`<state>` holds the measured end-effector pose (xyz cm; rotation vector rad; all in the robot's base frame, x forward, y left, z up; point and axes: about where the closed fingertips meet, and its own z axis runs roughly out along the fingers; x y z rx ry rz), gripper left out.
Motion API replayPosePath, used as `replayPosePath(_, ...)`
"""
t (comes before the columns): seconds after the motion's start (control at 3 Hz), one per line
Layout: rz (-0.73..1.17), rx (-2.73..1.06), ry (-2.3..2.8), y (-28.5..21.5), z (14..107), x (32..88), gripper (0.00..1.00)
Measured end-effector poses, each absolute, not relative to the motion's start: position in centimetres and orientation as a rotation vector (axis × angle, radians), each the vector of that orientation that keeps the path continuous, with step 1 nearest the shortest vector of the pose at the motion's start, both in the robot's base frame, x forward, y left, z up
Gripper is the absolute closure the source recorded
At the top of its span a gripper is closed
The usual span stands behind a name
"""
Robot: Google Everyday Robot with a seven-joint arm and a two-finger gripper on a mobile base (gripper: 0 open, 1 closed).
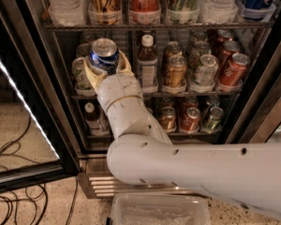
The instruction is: Pick pepsi can from middle shelf of fridge
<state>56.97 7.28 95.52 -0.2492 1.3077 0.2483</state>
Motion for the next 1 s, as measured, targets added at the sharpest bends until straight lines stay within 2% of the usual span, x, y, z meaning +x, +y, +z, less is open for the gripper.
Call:
replayPosePath(0.67,0.466,-0.353,1.482,8.2,90.9,55.4,1.00)
replayPosePath(1.0,0.487,-0.346,1.498,8.5,90.7,55.3,1.00)
